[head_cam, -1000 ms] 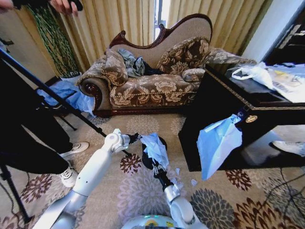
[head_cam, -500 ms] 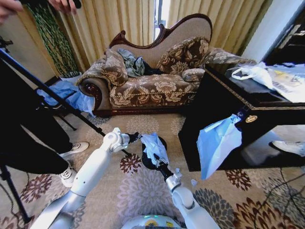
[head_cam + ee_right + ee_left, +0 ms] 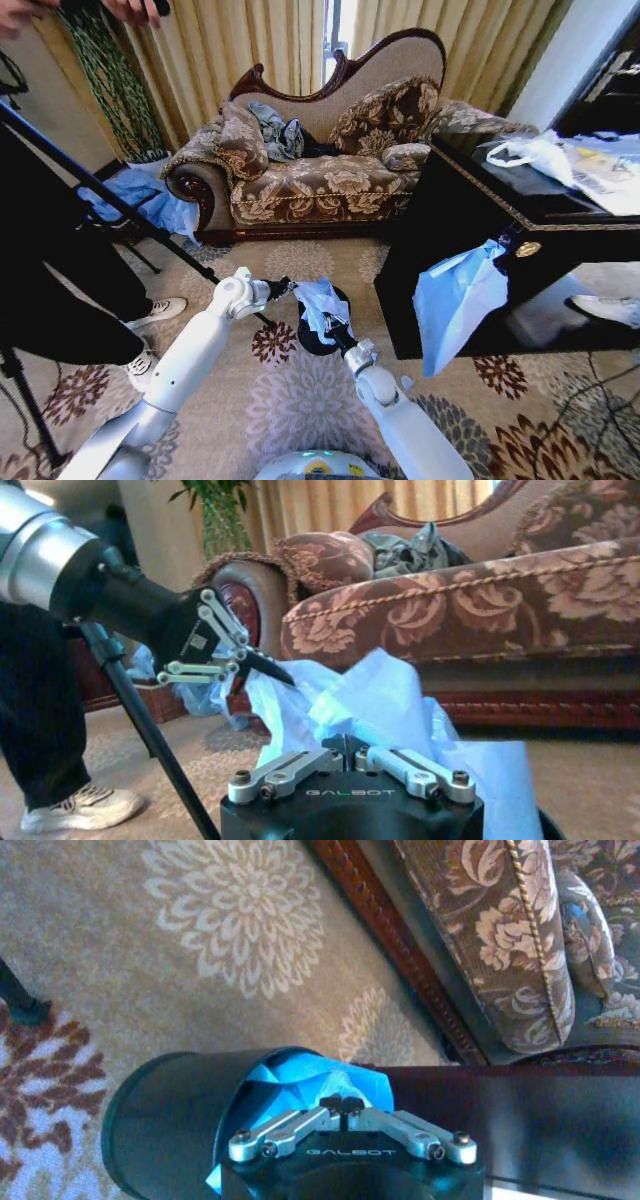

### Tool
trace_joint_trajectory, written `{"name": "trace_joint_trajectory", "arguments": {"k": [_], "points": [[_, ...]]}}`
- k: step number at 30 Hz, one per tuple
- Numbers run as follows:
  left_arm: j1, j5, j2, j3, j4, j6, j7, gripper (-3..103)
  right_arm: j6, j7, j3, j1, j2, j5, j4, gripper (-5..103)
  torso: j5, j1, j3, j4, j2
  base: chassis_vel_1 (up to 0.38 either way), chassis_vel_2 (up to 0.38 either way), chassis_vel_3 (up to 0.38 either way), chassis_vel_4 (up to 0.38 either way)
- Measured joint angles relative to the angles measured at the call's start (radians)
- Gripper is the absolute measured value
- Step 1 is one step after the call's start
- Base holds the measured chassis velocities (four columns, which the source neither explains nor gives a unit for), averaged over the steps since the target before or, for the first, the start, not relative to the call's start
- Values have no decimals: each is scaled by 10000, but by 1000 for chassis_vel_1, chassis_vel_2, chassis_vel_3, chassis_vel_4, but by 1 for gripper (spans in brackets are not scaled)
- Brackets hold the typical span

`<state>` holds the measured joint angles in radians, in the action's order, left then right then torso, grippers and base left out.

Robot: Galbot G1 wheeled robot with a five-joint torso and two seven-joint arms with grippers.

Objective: Place a garbage bag over the trash bin.

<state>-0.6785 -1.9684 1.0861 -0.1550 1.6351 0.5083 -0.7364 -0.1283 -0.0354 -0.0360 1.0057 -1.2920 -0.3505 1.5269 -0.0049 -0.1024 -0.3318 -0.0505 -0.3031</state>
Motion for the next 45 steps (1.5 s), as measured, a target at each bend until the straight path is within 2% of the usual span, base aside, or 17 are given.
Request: {"name": "trace_joint_trajectory", "arguments": {"k": [7, 16, 24, 27, 31, 34, 39, 45], "points": [[-166, 78, 13, -131, -22, 124, 218, 0, -66, 99, -488, -1026, -187, 446, -812, 0, 0, 0, 0, 1, 0, 0, 0, 0, 0], [-638, 213, -44, -489, 114, 157, 506, 0, 330, 172, -1066, -2710, -168, 1241, -1771, 0, 1, -1, 0, 2, 0, 0, 0, 0, 0], [-883, 248, -85, -955, 212, 222, 813, 0, 904, -443, -1967, -3796, 491, 1905, -2033, 0, 1, 0, 0, -1, 0, 0, 0, 0, 0], [-1202, 289, -74, -1306, 314, 279, 990, 0, 1137, -1196, -2332, -4216, 676, 2727, -2172, 0, 1, -1, -1, 2, 0, 0, 0, 0, 0], [-1506, 388, -11, -1481, 425, 333, 1189, 0, 1470, -1548, -2677, -4485, 903, 3139, -2156, 0, 1, 0, 0, 3, 0, 0, 0, 0, 0], [-2171, 510, 248, -1756, 912, 493, 1597, 0, 1773, -2286, -3010, -4829, 1347, 4356, -2015, 0, 0, 0, 0, 0, 0, 0, 0, 0, 0], [-2444, 537, 297, -1880, 1215, 585, 1845, 0, 1886, -2592, -3005, -4923, 1638, 5253, -1816, 0, 2, 0, 1, 2, 0, 0, 0, 0, 0], [-2359, 573, 343, -1898, 1114, 649, 2021, 0, 2214, -2973, -3024, -4929, 2117, 5418, -1273, 0, 2, 1, 1, -1, 0, 0, 0, 0, 0]]}}
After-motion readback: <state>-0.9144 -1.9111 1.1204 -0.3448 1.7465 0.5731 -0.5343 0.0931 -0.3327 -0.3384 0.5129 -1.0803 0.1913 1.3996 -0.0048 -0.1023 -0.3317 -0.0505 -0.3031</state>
